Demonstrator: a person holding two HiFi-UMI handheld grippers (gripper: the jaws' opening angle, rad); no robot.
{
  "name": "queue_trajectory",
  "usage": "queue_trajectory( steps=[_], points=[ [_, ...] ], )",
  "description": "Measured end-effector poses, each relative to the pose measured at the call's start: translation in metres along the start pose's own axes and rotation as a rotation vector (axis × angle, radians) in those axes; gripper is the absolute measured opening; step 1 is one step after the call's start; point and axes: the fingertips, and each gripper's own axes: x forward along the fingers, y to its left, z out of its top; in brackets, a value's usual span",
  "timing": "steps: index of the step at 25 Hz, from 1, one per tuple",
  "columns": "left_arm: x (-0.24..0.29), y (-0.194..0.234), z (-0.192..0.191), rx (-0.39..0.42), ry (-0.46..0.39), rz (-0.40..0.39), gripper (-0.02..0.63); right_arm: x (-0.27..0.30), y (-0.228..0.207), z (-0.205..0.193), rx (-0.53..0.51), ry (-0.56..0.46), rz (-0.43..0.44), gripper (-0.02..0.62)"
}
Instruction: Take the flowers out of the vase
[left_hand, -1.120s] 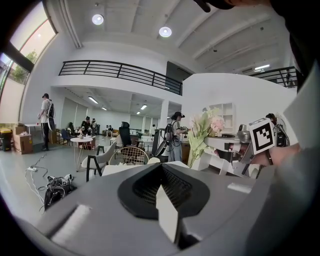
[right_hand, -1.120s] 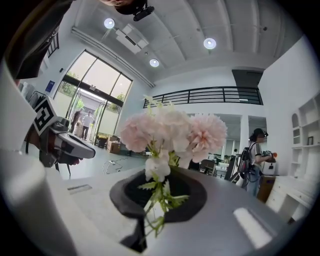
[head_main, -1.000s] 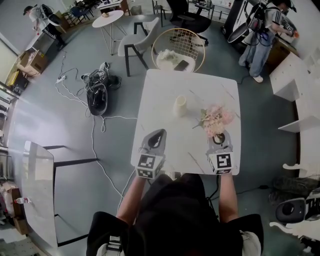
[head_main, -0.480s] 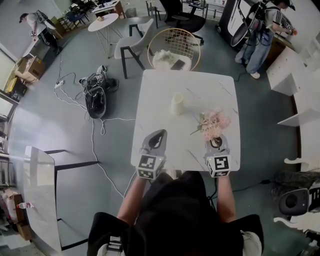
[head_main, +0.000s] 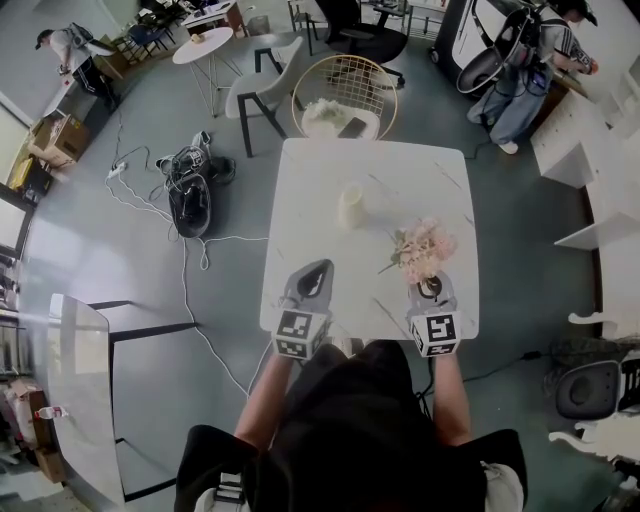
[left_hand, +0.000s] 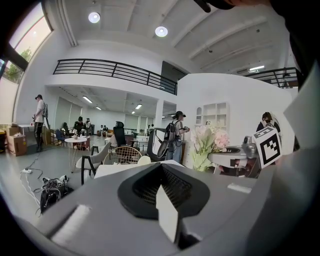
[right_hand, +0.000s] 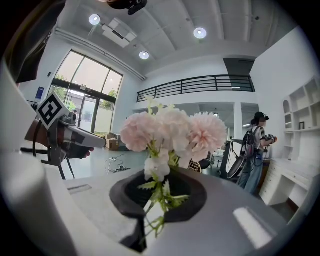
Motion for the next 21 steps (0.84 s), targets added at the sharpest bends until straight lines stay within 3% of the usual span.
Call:
queue_trajectory(
  steps=[21],
  points=[
    [0.0027,-0.0061,-0.0023,-0.002,-0.001,0.006,0.008,-0.0017,-0.0027,0.0007,0.004,-0.012,0.009,0.035]
  ],
)
